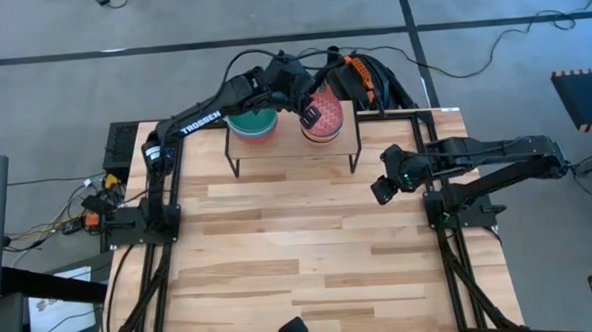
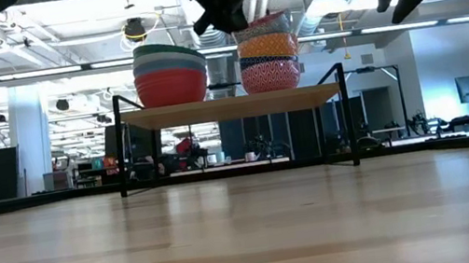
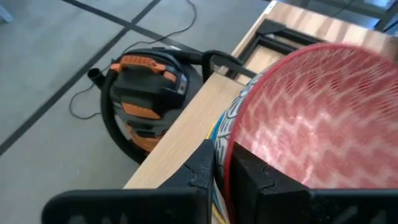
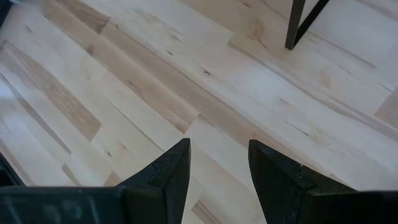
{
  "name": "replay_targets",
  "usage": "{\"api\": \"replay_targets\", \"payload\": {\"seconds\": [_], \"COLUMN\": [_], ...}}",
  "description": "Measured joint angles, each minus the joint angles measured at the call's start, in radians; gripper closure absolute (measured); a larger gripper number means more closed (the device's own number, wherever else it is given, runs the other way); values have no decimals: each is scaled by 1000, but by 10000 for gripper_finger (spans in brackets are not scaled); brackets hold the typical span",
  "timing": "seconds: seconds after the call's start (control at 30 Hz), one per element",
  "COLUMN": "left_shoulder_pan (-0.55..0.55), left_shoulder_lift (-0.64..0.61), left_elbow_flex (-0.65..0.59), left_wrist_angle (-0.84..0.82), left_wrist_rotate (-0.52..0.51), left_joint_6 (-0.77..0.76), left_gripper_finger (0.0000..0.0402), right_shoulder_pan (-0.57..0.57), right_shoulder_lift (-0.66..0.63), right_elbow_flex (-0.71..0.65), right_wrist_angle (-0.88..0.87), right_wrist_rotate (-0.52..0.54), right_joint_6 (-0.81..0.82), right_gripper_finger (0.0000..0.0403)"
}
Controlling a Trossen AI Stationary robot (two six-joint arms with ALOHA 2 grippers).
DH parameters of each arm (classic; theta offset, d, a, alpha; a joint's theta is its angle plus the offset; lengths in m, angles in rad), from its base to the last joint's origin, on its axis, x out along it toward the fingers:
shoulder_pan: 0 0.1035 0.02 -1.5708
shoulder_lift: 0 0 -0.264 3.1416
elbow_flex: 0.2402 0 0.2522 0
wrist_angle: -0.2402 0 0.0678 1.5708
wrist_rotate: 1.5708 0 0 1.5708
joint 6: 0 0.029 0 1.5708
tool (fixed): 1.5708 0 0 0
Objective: Place and stack bowls onto a shelf
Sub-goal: Stack the red patterned bowl on top of the light blue patterned bowl on the shelf, then return to Home Position
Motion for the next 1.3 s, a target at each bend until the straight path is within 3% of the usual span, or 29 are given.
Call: {"api": "replay_targets", "payload": {"seconds": [0.3,0.9,1.13,1.3], "left_shoulder_pan": [22,51,37,-17], "left_shoulder_lift": [0,-3,-2,-63], "left_elbow_flex": [0,25,-16,-12], "left_wrist_angle": [5,86,13,20], "left_wrist_rotate": [53,56,55,21], "left_joint_6": [-6,-69,-93,-51], "left_gripper_finger": [346,338,338,345], "right_shoulder_pan": [0,0,-18,-58], "right_shoulder_lift": [0,0,0,0], "right_elbow_flex": [0,0,0,0], "right_wrist_angle": [0,0,24,142], "right_wrist_rotate": [0,6,69,79], "right_joint_6": [11,9,-68,-206], "right_gripper_finger": [216,216,216,216]}}
